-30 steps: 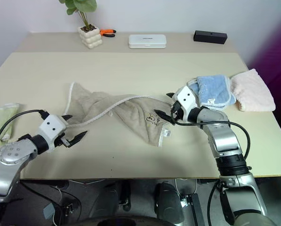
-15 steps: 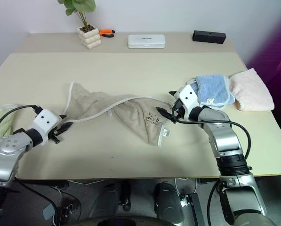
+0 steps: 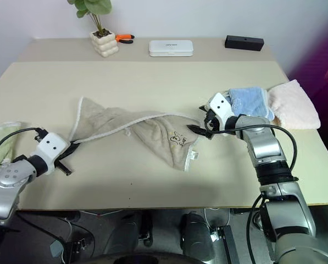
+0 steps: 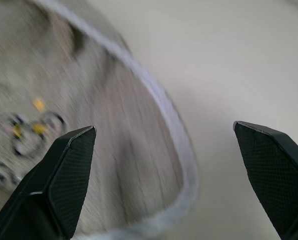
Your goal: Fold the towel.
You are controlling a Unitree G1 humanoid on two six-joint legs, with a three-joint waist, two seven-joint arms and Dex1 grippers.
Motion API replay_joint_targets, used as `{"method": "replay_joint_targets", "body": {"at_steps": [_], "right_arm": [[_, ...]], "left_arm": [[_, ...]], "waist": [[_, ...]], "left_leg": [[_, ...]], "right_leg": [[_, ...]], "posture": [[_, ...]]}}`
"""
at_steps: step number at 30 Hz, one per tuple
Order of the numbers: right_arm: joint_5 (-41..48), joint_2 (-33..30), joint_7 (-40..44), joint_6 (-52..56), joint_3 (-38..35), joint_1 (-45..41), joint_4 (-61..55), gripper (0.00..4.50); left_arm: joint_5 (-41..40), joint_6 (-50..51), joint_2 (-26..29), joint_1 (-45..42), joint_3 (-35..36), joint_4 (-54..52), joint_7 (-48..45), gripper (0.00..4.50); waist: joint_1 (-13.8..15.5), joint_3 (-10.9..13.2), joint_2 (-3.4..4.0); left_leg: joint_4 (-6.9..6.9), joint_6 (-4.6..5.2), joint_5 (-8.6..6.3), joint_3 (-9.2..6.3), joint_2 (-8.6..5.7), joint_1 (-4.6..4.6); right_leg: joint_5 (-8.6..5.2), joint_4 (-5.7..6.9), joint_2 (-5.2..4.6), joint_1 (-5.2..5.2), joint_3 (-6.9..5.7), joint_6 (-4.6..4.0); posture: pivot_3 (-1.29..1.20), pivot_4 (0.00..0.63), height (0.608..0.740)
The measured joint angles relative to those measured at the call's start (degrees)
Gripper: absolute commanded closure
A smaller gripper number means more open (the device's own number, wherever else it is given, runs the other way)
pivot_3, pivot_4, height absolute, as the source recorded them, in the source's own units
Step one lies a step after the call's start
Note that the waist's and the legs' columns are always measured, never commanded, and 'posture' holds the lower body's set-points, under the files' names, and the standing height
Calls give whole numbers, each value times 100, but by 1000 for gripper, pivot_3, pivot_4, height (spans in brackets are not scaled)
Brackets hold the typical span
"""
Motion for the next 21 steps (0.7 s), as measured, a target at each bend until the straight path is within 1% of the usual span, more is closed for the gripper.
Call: {"method": "replay_joint_targets", "body": {"at_steps": [3, 6, 12, 13, 14, 18, 21], "right_arm": [[-179, 52, 62, 35, 72, -511, 900, 0], [-344, 106, 171, 7, 186, -754, 1484, 797], [-364, 144, 513, -76, 207, -758, 1589, 3960], [-365, 144, 536, -76, 207, -758, 1588, 4369], [-368, 147, 548, -81, 207, -758, 1581, 4481], [-378, 161, 461, -143, 197, -761, 1576, 4481], [-511, 200, -47, -486, 124, -1030, 1817, 4481]], "left_arm": [[-6, 47, -24, 149, 44, -187, 12, 4445], [-14, 79, -68, 237, 69, -280, 29, 4500], [-16, 101, -74, 366, 217, -372, 45, 4500], [-16, 103, -75, 372, 221, -383, 45, 4500], [-16, 104, -75, 379, 224, -394, 45, 4500], [-18, 106, -75, 362, 245, -392, 47, 4500], [-37, 145, -178, -99, 250, -175, 157, 4500]], "waist": [[5, 1, 2], [19, 1, 1], [22, 1, 1], [22, 1, 1], [22, 1, 1], [21, 1, 1], [22, 6, 5]], "left_leg": [[0, -1, 0, 3, 0, 0], [-1, -1, 1, 3, 0, -1], [0, -1, 1, 5, -1, -2], [0, -1, 0, 5, 0, -1], [0, -1, 0, 5, 0, -1], [0, -1, 1, 5, 0, -1], [2, -3, 2, 5, -1, -3]], "right_leg": [[0, 0, -1, -1, 2, 0], [0, -2, -1, -1, 2, 0], [0, -1, -2, -1, 3, 1], [0, -2, -2, -1, 3, 1], [0, -2, -2, -1, 3, 1], [0, 0, -2, -2, 3, 1], [1, 7, -2, -5, 3, 0]], "posture": [[0, 150, 740], [0, 150, 740], [0, 150, 740], [0, 150, 740], [0, 150, 740], [0, 150, 740], [0, 150, 740]]}}
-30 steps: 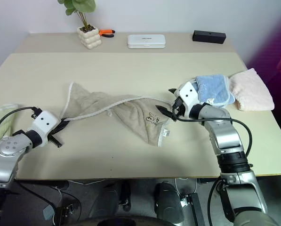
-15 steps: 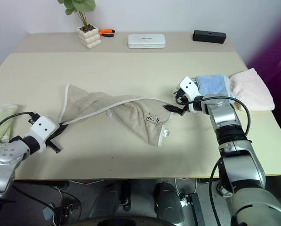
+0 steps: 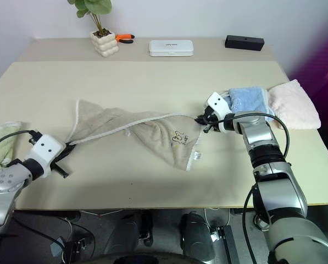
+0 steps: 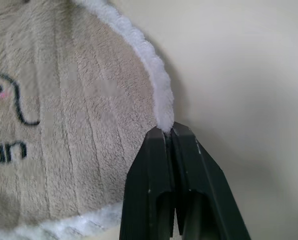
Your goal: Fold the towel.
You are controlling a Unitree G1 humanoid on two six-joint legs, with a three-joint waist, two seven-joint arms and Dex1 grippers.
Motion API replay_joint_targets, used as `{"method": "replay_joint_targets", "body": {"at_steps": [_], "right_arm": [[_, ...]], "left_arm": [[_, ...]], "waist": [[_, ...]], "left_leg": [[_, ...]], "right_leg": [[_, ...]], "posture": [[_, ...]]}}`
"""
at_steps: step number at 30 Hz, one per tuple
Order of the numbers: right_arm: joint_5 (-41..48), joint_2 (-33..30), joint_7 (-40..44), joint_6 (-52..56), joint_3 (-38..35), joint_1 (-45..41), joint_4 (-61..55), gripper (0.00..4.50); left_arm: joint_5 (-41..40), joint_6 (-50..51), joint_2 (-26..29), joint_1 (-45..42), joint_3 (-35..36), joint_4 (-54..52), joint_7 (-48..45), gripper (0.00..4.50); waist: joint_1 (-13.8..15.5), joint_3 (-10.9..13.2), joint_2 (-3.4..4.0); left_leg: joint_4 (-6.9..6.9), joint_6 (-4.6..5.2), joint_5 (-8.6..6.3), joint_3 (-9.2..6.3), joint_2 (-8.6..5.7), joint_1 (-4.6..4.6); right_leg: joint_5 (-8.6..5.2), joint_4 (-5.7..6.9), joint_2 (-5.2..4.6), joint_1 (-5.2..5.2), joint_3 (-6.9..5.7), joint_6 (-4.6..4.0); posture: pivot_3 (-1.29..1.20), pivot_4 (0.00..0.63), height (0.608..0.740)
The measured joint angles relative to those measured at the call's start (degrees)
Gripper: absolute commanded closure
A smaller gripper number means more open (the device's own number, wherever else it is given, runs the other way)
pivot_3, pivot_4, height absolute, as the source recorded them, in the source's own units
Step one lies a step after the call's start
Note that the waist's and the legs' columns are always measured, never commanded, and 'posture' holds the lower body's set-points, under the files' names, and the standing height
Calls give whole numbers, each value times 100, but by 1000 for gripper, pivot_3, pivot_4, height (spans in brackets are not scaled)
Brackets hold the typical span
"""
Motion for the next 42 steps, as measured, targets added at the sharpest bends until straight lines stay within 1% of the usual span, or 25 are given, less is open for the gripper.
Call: {"method": "replay_joint_targets", "body": {"at_steps": [4, 8, 10, 12, 13, 15, 17, 20, 22, 25, 27, 31, 33, 35, 38, 42], "right_arm": [[-261, 20, -976, -794, -190, -991, 601, 4481], [-305, 35, -1671, -1458, -468, -2094, 1150, 4481], [-272, 32, -1752, -1725, -598, -2532, 1190, 4481], [-132, -17, -1580, -1883, -727, -2687, 1013, 4481], [-56, -44, -1413, -1928, -758, -2663, 878, 4481], [52, -79, -1072, -1939, -774, -2451, 555, 4481], [266, -134, -615, -1788, -777, -1860, -114, 4481], [586, -252, -15, -1176, -752, -859, -1136, 4481], [792, -511, 409, -719, -675, -135, -1871, 4481], [1119, -1015, 1079, 99, -535, 1063, -3043, 4481], [1307, -1268, 1374, 543, -528, 1540, -3482, 4481], [1750, -1997, 2012, 1130, -608, 2302, -4292, 4481], [1831, -2073, 2083, 1262, -620, 2401, -4349, 4481], [1795, -2004, 1944, 1229, -616, 2339, -4304, 4481], [1443, -1547, 1446, 902, -530, 1867, -3787, 4481], [785, -927, 828, 275, -175, 1116, -2647, 4481]], "left_arm": [[137, -131, -46, -1531, 1, 846, 547, 4500], [348, -515, 56, -3430, -1, 2104, 1242, 4500], [393, -777, 298, -4234, 30, 2534, 1470, 4500], [339, -971, 545, -4597, 206, 2604, 1484, 4500], [261, -1002, 667, -4618, 297, 2588, 1427, 4500], [185, -1077, 852, -4287, 453, 2469, 1240, 4500], [95, -1047, 947, -3308, 674, 2047, 940, 4500], [-269, -700, 778, -1875, 990, 1288, 511, 4500], [-551, -457, 672, -941, 1347, 658, 208, 4500], [-931, -39, 573, 693, 1955, -425, -406, 4500], [-1065, 163, 519, 1409, 2099, -836, -734, 4500], [-1470, 640, 459, 2455, 2535, -1491, -1320, 4500], [-1594, 774, 460, 2584, 2603, -1618, -1511, 4500], [-1600, 786, 468, 2424, 2601, -1608, -1503, 4500], [-1409, 711, 475, 1645, 2367, -1199, -1190, 4500], [-753, 354, 552, 483, 1566, -142, -704, 4500]], "waist": [[15, 3, 1], [4, 9, -9], [-23, 11, -13], [-48, 10, -12], [-62, 9, -10], [-85, 9, -8], [-124, 8, -6], [-137, 10, -7], [-131, 11, -7], [-104, 12, -4], [-80, 15, 1], [2, 13, -2], [10, 13, -1], [13, 12, 0], [9, 11, 1], [13, 11, 0]], "left_leg": [[4, -4, 3, 0, -1, -4], [0, -3, 4, 6, -1, -15], [-15, -3, 5, 15, -1, -17], [-25, -1, 3, 27, -1, -11], [-28, 0, 2, 31, -1, -8], [-28, 0, 2, 34, 0, -4], [-23, 1, 2, 34, 1, 4], [-4, 1, 1, 25, 2, -6], [-3, 5, -2, 19, 2, -7], [-5, 6, -5, 14, 0, -4], [-2, 6, -6, 13, 1, -2], [-1, 38, -30, 4, 6, 6], [0, 36, -30, 3, 8, 10], [0, 35, -29, 3, 9, 11], [3, 37, -27, 6, 8, 11], [2, 8, -7, 19, 4, 7]], "right_leg": [[1, 9, 1, -5, 0, 0], [1, -2, 4, -13, 0, 2], [1, -4, 4, -16, 2, 4], [1, -16, 3, -13, 4, 7], [-2, -16, 2, -12, 5, 12], [-2, -13, 2, -11, 5, 13], [-2, -12, 2, -2, 9, 13], [-1, -8, 0, -10, 13, 11], [-1, -11, -3, -8, 14, 11], [-2, -15, -6, -4, 16, 11], [1, -10, -5, -5, 10, 6], [3, -19, -8, 1, 11, -3], [4, -20, -9, 3, 11, -7], [4, -20, -8, 2, 11, -8], [6, -17, 3, 2, 11, -8], [8, -10, 3, 0, 11, -5]], "posture": [[0, 150, 740], [0, 150, 740], [0, 150, 740], [0, 150, 740], [0, 150, 740], [0, 150, 740], [0, 150, 740], [0, 150, 740], [0, 150, 740], [0, 150, 740], [0, 150, 740], [0, 150, 740], [0, 150, 740], [0, 150, 740], [0, 150, 740], [0, 150, 740]]}}
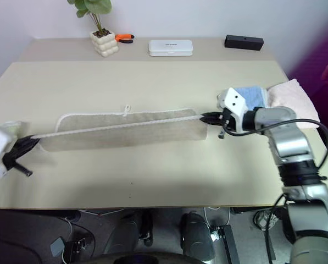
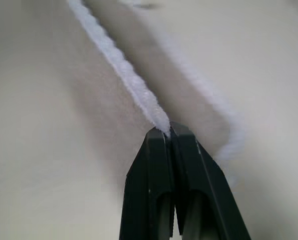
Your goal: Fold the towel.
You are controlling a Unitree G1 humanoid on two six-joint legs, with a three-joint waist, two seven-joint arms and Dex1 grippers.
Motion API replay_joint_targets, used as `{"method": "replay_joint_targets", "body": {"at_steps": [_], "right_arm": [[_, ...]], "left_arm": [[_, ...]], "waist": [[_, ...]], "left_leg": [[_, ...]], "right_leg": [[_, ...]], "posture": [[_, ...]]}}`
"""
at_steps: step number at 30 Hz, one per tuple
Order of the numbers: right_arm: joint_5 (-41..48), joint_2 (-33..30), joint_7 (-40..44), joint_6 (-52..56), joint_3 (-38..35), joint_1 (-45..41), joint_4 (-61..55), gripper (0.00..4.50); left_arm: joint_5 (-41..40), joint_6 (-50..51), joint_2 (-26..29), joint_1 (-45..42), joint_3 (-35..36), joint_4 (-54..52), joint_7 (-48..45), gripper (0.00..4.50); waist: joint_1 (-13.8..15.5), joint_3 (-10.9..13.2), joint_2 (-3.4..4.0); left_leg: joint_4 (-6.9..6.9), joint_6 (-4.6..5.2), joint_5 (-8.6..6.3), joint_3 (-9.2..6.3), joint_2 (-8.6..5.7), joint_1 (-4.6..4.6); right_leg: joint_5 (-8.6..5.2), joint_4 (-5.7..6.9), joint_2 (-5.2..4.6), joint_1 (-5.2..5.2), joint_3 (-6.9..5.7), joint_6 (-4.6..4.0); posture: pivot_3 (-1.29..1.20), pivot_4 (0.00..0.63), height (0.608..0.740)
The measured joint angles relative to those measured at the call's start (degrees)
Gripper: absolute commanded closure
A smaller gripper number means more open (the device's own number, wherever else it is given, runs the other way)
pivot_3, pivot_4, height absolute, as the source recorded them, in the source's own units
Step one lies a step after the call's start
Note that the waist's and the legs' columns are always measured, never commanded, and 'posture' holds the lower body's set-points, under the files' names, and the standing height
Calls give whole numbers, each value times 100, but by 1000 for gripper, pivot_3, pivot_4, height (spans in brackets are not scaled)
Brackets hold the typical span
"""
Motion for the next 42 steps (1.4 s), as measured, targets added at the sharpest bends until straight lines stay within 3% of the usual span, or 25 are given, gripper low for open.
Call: {"method": "replay_joint_targets", "body": {"at_steps": [8, 16, 17, 20, 25, 30, 33, 35, 39, 42], "right_arm": [[-696, 668, -507, -998, 338, -905, 1989, 4481], [-937, 868, -713, -1366, 341, -1141, 2745, 4481], [-968, 878, -719, -1372, 341, -1141, 2757, 4497], [-987, 874, -770, -1327, 280, -1140, 2756, 3564], [-981, 722, -892, -1281, 67, -974, 2471, 1085], [-678, 360, -876, -719, -364, -286, 1279, 1085], [-72, 223, -779, 226, -799, 397, 219, 221], [457, 194, -783, 1077, -1121, 936, -544, 46], [1225, 250, -1117, 2338, -1512, 1853, -1937, 46], [1739, 642, -1590, 3189, -1693, 2402, -2722, 46]], "left_arm": [[759, -898, 14, -1709, -1148, 2078, 397, 4500], [920, -1446, -151, -2286, -1584, 3069, 544, 4500], [902, -1448, -181, -2310, -1591, 3134, 544, 4222], [833, -1382, -206, -2304, -1549, 3313, 583, 3092], [571, -1155, -268, -2297, -1215, 3277, 822, 524], [-175, -468, -600, -2163, -531, 2681, 1035, 524], [-412, -287, -765, -1834, -369, 2035, 1073, 473], [-538, -180, -867, -1611, -355, 1509, 1051, 473], [-735, -4, -1022, -1334, -668, 343, 850, 473], [-852, 123, -1209, -1035, -1414, -653, 523, 473]], "waist": [[-12, 2, -3], [-29, 2, -3], [-30, 2, -3], [-32, 2, -3], [-13, 1, -3], [0, 1, -3], [4, 1, -4], [11, 0, -5], [19, -1, -5], [16, -8, -9]], "left_leg": [[1, 0, 2, 16, -1, -11], [1, -2, 4, 21, 2, -9], [1, -2, 4, 21, 2, -9], [1, -2, 4, 21, 3, -9], [2, -2, 4, 18, 1, -9], [4, -1, 3, 12, 0, -9], [3, -1, 3, 8, 1, -7], [7, -1, 3, 4, 1, -6], [8, 2, 0, -2, 0, 3], [6, 2, -1, -4, 0, 6]], "right_leg": [[-2, -1, -1, -11, 5, 8], [-2, 3, 0, -12, 5, 9], [-2, 4, 0, -12, 6, 9], [-2, 5, 0, -13, 6, 9], [-2, 3, -3, -11, 6, 9], [-1, 2, -4, -7, 6, 11], [-1, 1, -4, -2, 6, 11], [0, 2, -4, 1, 4, 10], [0, 3, -6, 11, 4, 10], [0, 0, -5, 16, 8, 10]], "posture": [[0, 150, 740], [0, 150, 740], [0, 150, 740], [0, 150, 740], [0, 150, 740], [0, 150, 740], [0, 150, 740], [0, 150, 740], [0, 150, 740], [0, 150, 740]]}}
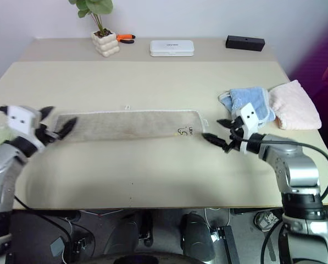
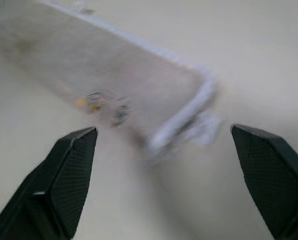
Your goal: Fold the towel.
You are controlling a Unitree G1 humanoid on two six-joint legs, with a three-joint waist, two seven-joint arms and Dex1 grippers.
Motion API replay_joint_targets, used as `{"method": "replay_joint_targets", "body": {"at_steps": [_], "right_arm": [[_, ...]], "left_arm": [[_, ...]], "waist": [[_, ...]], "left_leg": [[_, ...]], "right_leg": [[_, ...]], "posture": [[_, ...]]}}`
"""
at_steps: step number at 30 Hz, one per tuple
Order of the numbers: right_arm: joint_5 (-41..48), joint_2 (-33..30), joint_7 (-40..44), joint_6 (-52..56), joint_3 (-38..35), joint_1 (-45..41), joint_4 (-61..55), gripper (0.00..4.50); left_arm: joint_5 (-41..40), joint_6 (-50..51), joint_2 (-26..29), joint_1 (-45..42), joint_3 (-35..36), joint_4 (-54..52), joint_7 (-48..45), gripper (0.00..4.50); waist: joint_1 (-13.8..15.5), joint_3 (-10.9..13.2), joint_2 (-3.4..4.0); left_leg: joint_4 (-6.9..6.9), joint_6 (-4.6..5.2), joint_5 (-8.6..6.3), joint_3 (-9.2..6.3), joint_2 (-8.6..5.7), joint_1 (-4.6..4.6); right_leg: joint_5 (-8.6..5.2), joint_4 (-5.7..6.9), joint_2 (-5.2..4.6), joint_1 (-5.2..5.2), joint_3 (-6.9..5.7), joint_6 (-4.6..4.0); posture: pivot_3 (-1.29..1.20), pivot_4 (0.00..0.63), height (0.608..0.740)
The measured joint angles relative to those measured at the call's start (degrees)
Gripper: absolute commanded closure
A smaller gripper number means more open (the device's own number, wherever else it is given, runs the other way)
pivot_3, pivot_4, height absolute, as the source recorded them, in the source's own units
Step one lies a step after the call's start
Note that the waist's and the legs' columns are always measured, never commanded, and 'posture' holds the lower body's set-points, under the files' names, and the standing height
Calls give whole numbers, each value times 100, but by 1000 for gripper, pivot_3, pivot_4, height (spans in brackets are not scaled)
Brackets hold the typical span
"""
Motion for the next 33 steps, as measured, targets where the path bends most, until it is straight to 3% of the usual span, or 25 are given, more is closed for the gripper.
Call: {"method": "replay_joint_targets", "body": {"at_steps": [3, 8, 12, 16, 19, 26, 29, 33], "right_arm": [[468, 612, -773, 893, -230, 248, -388, 46], [787, 1546, -2078, 1832, -545, 239, -777, 46], [981, 2701, -3293, 2359, -1139, -487, -504, 46], [1183, 3400, -4215, 2595, -1847, -1178, -8, 46], [1300, 3697, -4829, 2508, -2327, -1704, 546, 936], [1504, 3678, -5254, 2484, -2524, -1805, 836, 4405], [1562, 3597, -5309, 2488, -2504, -1822, 821, 4460], [1683, 2915, -5170, 2626, -2433, -1722, 570, 4460]], "left_arm": [[-103, 186, -174, 160, -726, -600, -255, 473], [-274, 324, -297, 83, -968, -848, -401, 473], [-378, 468, -376, 66, -1122, -932, -452, 473], [-468, 559, -264, 214, -1141, -1219, -601, 473], [-499, 589, -235, 389, -1142, -1312, -619, 473], [-497, 588, -238, 492, -1124, -1419, -488, 473], [-495, 587, -248, 512, -1125, -1420, -463, 473], [-454, 574, -256, 504, -1119, -1375, -412, 473]], "waist": [[-16, 0, 1], [-18, -4, 5], [-46, -8, 1], [-33, -10, 2], [-38, -10, 2], [-48, -11, 4], [-33, -10, 5], [15, -6, 12]], "left_leg": [[-1, 0, 0, -1, 2, 0], [-3, 20, -12, -5, 1, 1], [-3, 8, -4, -6, 3, 2], [-3, 0, 1, -3, 0, 2], [-3, 4, -2, -2, 1, 5], [-12, 4, -1, 0, -1, 4], [-12, 7, -3, -1, -1, 4], [-9, 11, -5, -1, -8, -10]], "right_leg": [[1, 6, 5, -5, 3, -2], [1, 9, 8, -7, 1, -3], [2, 15, 13, -9, 1, -5], [2, 11, 12, -6, 1, -5], [2, 12, 12, -6, 2, -5], [2, 6, 11, -7, 4, -5], [2, 7, 11, -7, 3, -5], [2, -6, 5, -11, 2, -4]], "posture": [[0, 150, 740], [0, 150, 740], [0, 150, 740], [0, 150, 740], [0, 150, 740], [0, 150, 740], [0, 150, 740], [0, 150, 740]]}}
